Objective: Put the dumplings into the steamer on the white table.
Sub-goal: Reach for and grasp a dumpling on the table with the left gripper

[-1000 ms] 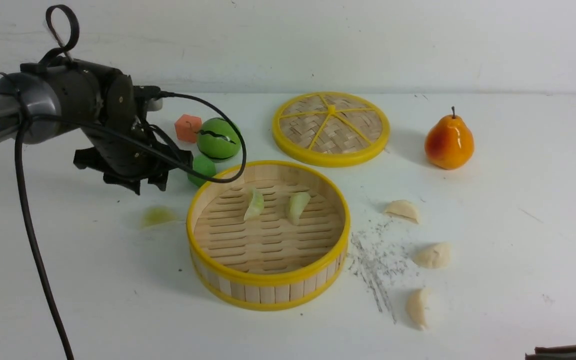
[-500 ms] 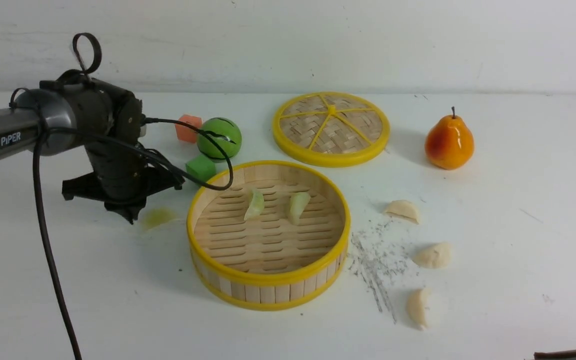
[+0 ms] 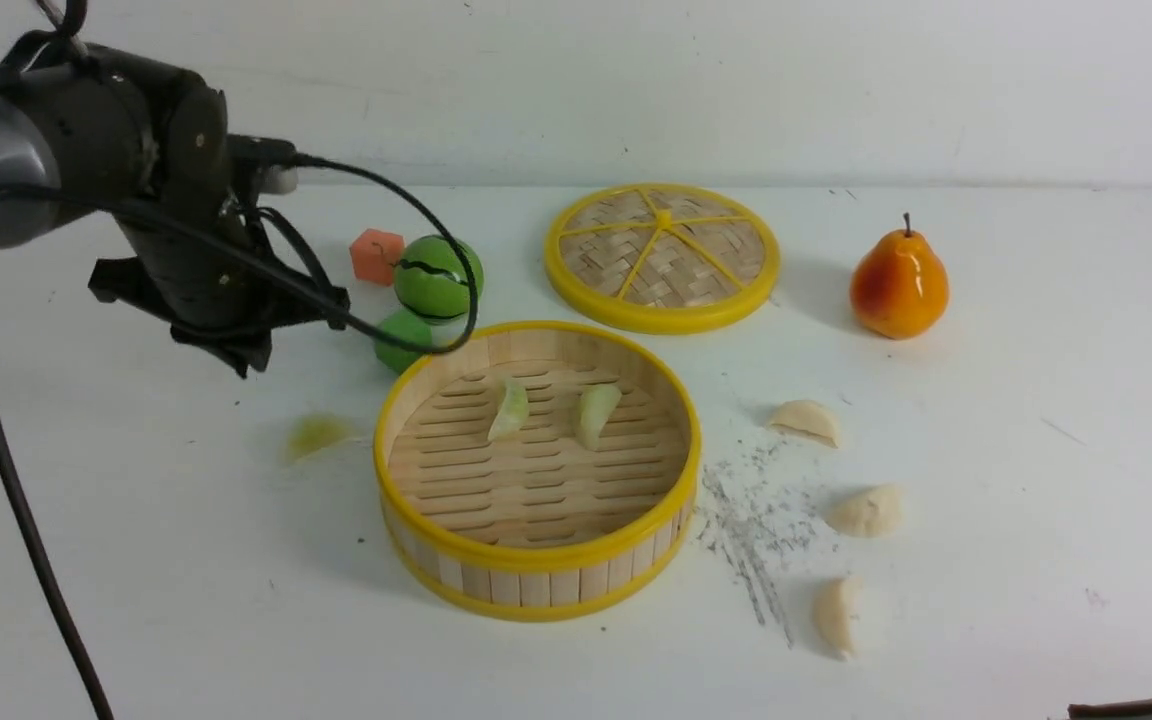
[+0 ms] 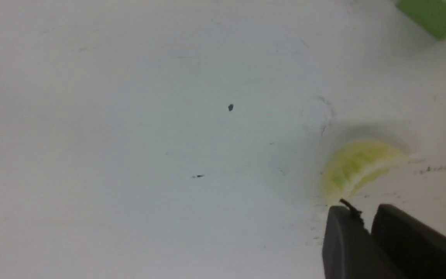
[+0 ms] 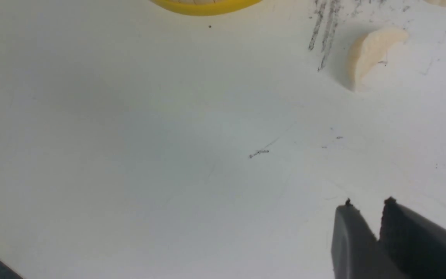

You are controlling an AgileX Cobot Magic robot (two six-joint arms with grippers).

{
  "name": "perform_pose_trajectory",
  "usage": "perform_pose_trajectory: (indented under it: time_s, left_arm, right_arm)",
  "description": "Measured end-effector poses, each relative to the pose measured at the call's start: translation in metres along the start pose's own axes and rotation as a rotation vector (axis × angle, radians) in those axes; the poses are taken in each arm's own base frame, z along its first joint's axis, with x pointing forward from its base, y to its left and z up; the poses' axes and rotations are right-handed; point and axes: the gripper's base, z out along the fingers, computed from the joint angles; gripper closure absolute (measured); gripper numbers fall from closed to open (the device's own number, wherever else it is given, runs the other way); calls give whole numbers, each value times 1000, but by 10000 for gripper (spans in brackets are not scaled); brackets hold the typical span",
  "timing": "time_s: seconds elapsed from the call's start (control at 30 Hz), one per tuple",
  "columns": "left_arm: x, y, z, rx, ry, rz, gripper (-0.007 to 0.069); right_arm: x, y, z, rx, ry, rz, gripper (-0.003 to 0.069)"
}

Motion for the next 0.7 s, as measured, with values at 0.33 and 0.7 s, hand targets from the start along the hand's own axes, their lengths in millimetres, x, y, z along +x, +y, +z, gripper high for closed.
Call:
perform_pose_trajectory:
  time_s: [0.33,0.7]
  left_arm:
    - [0,-8,41,33,-6,205,192]
    - [8,-17,77,78,48,198,355]
  right_arm:
    - [0,0,0,0,0,0,532]
    - [5,-2,3,10,12,1,531]
